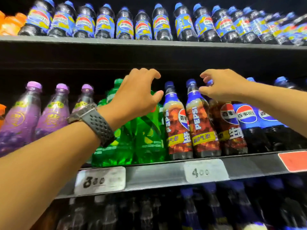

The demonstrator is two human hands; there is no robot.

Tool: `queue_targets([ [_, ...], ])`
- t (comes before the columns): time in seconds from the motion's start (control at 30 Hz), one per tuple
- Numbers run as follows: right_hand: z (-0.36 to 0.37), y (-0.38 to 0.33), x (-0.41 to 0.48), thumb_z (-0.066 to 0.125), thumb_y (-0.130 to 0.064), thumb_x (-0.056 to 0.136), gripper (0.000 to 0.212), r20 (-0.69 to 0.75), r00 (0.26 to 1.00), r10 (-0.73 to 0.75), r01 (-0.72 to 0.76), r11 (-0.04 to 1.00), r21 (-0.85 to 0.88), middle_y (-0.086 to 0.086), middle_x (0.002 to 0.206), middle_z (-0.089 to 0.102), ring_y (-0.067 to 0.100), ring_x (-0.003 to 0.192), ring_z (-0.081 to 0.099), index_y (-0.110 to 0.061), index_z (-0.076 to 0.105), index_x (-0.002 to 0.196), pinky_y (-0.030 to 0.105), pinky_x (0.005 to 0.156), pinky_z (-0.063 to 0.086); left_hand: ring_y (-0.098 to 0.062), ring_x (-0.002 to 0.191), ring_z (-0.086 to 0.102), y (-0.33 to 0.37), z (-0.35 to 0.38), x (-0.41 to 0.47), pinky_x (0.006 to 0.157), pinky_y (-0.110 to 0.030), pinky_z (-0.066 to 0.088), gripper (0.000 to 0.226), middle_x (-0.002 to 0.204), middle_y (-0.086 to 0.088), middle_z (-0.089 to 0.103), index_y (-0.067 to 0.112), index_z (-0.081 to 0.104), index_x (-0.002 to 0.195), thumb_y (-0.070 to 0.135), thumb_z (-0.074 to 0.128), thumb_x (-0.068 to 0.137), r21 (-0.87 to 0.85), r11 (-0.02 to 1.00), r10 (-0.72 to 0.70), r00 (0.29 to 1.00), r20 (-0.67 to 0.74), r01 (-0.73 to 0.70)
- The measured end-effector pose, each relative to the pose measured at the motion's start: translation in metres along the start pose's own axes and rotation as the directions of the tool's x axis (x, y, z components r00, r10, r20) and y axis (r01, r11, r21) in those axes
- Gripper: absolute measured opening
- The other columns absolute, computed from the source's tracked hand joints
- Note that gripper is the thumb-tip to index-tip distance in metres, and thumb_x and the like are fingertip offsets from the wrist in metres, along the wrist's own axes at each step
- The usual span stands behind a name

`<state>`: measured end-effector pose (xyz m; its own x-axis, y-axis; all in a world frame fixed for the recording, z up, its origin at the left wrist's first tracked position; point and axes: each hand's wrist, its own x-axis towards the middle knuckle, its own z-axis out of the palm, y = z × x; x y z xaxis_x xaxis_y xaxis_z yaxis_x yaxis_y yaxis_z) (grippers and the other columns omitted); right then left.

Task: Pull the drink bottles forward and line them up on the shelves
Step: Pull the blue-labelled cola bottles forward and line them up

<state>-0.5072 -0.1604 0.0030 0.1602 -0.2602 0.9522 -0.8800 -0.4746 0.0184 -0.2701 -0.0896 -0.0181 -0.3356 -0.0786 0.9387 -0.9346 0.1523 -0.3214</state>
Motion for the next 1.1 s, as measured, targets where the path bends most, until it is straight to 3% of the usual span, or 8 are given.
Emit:
queue_targets([
  [0.23, -0.011, 0.031, 0.013, 0.058, -0.037, 0.086, 0.053, 0.023, 0.982, -0.186, 0.187, 0.981, -0.059, 0.006, 0.124, 0.063, 0.028, 0.119, 0.053, -0.012, 0.052, 0.132, 0.031, 0.098, 0.039, -0.028, 0.118, 0.047, 0.051, 0.043, 0.038, 0.101, -0.041, 0.038, 0.056, 0.125, -0.006, 0.058, 0.02, 0.051, 0.13, 0.046, 0.059, 0.082, 0.071, 0.992, -0.115, 0.988, 0.099, 0.109],
  [0.4, -0.013, 0.029, 0.022, 0.056, -0.037, 0.087, 0.054, 0.058, 0.964, -0.26, 0.261, 0.965, -0.012, 0.009, 0.126, 0.061, 0.029, 0.119, 0.052, -0.011, 0.05, 0.134, 0.033, 0.1, 0.041, -0.032, 0.12, 0.048, 0.061, 0.054, 0.056, 0.101, -0.041, 0.04, 0.063, 0.123, -0.011, 0.06, 0.02, 0.05, 0.131, 0.056, 0.057, 0.08, 0.197, 0.948, -0.271, 0.959, 0.081, 0.251],
  [0.57, -0.004, 0.011, 0.021, 0.055, -0.042, 0.086, 0.054, 0.103, 0.958, -0.266, 0.266, 0.964, 0.017, 0.013, 0.123, 0.06, 0.033, 0.112, 0.055, -0.009, 0.052, 0.129, 0.036, 0.09, 0.046, -0.038, 0.119, 0.048, 0.059, 0.055, 0.061, 0.096, -0.044, 0.038, 0.082, 0.126, -0.015, 0.057, 0.015, 0.048, 0.129, 0.068, 0.061, 0.069, 0.354, 0.893, -0.346, 0.927, 0.147, 0.277],
  [0.7, -0.002, 0.002, 0.015, 0.057, -0.035, 0.085, 0.031, 0.162, 0.974, -0.157, 0.163, 0.986, -0.024, 0.011, 0.098, 0.064, 0.028, 0.081, 0.057, -0.009, 0.062, 0.101, 0.029, 0.062, 0.043, -0.035, 0.117, 0.049, 0.051, 0.053, 0.058, 0.094, -0.042, 0.034, 0.078, 0.121, -0.011, 0.06, 0.018, 0.051, 0.124, 0.069, 0.062, 0.067, 0.445, 0.866, -0.342, 0.918, 0.2, 0.226],
  [0.8, 0.0, -0.005, 0.015, 0.051, -0.031, 0.092, 0.023, 0.236, 0.963, -0.132, 0.154, 0.985, -0.079, 0.004, 0.073, 0.052, 0.022, 0.07, 0.052, -0.009, 0.056, 0.091, 0.027, 0.05, 0.038, -0.03, 0.12, 0.049, 0.043, 0.05, 0.056, 0.098, -0.042, 0.032, 0.076, 0.123, -0.004, 0.062, 0.02, 0.048, 0.131, 0.065, 0.063, 0.071, 0.343, 0.906, -0.341, 0.908, 0.241, 0.249],
  [0.93, 0.005, -0.005, 0.018, 0.057, -0.039, 0.088, 0.034, 0.211, 0.972, -0.098, 0.112, 0.992, -0.055, 0.003, 0.064, 0.051, 0.017, 0.055, 0.049, -0.009, 0.053, 0.072, 0.025, 0.044, 0.035, -0.024, 0.123, 0.049, 0.035, 0.047, 0.054, 0.103, -0.04, 0.028, 0.076, 0.129, 0.001, 0.06, 0.024, 0.041, 0.139, 0.057, 0.064, 0.076, 0.203, 0.943, -0.311, 0.915, 0.256, 0.263],
  [1.03, 0.01, -0.004, 0.021, 0.061, -0.055, 0.081, 0.046, 0.164, 0.982, -0.094, 0.099, 0.995, -0.023, 0.002, 0.057, 0.056, 0.017, 0.053, 0.053, -0.014, 0.052, 0.063, 0.026, 0.045, 0.034, -0.026, 0.125, 0.046, 0.036, 0.053, 0.052, 0.101, -0.042, 0.026, 0.078, 0.127, 0.001, 0.061, 0.024, 0.039, 0.141, 0.067, 0.054, 0.077, 0.291, 0.933, -0.282, 0.932, 0.229, 0.211],
  [1.1, 0.009, -0.007, 0.022, 0.062, -0.055, 0.08, 0.047, 0.212, 0.975, -0.068, 0.072, 0.997, -0.01, 0.001, 0.044, 0.056, 0.016, 0.044, 0.053, -0.013, 0.056, 0.062, 0.022, 0.041, 0.037, -0.028, 0.122, 0.046, 0.037, 0.054, 0.051, 0.099, -0.044, 0.026, 0.086, 0.12, -0.001, 0.064, 0.022, 0.041, 0.138, 0.078, 0.045, 0.073, 0.349, 0.92, -0.262, 0.942, 0.208, 0.179],
])
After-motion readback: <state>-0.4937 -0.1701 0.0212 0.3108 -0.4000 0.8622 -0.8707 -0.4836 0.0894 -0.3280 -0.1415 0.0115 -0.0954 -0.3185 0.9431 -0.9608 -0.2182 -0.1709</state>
